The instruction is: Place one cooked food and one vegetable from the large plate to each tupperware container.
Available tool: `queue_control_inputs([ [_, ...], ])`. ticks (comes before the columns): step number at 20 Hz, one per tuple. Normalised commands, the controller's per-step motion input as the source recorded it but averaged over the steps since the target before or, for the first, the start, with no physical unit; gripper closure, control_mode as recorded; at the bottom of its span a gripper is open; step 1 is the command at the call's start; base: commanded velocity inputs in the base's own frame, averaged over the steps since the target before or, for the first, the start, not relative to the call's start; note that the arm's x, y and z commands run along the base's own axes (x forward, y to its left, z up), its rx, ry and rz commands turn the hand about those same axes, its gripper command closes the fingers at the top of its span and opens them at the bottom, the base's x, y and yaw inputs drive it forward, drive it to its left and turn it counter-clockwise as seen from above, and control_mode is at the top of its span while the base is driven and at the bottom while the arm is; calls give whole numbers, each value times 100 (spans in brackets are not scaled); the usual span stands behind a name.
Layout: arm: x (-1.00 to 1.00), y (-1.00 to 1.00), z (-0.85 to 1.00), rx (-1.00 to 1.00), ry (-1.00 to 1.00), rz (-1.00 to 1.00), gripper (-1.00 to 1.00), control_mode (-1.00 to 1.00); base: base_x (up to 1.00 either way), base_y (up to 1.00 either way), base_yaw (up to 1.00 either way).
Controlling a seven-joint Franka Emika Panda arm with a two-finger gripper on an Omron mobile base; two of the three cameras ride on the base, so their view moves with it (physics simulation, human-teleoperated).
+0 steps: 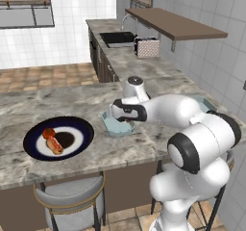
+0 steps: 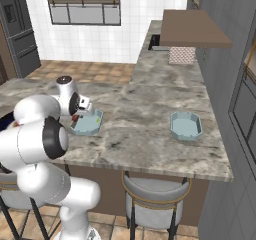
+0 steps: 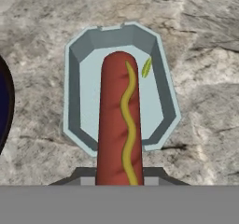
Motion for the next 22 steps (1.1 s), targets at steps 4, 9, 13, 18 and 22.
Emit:
queue_control_inputs([
  [4, 6, 0, 0, 0, -5, -2, 100, -100, 0, 0, 0],
  [9, 8, -11, -4, 0, -6, 4, 100, -100, 0, 0, 0],
  [13, 0, -24, -12, 0, -1, 11, 100, -100, 0, 0, 0],
  [18, 7, -3, -27, 0, 0, 7, 100, -100, 0, 0, 0],
  [22, 30, 3, -15, 0, 0, 2, 100, -100, 0, 0, 0],
])
